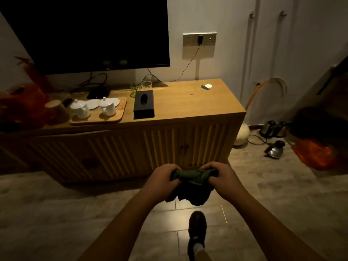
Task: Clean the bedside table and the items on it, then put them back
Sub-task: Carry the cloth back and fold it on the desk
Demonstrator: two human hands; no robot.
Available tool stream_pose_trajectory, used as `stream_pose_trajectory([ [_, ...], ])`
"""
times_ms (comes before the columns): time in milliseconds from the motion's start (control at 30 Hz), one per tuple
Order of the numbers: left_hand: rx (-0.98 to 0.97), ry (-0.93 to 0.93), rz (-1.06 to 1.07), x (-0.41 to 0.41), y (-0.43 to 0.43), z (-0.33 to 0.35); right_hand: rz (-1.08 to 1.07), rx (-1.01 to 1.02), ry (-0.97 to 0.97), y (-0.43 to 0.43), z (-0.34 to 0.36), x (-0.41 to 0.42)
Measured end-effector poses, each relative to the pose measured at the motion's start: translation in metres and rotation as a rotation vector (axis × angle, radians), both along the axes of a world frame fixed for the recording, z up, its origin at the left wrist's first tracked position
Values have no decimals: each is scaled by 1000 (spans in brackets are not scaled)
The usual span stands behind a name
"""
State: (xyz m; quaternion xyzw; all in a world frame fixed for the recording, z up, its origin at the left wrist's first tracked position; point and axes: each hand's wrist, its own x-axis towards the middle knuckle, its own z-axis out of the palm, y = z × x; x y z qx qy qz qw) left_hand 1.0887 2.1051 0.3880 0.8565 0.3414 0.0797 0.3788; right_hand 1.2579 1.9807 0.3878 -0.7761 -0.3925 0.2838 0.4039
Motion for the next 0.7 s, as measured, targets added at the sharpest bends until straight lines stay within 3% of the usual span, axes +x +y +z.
stream_pose_trajectory([
  [433, -279, -133, 287, 215, 290, -16, -85, -19, 158, 316, -28, 243],
  [700, -337, 2, 318, 309, 438, -90, -225, -199, 176, 458, -100, 322],
])
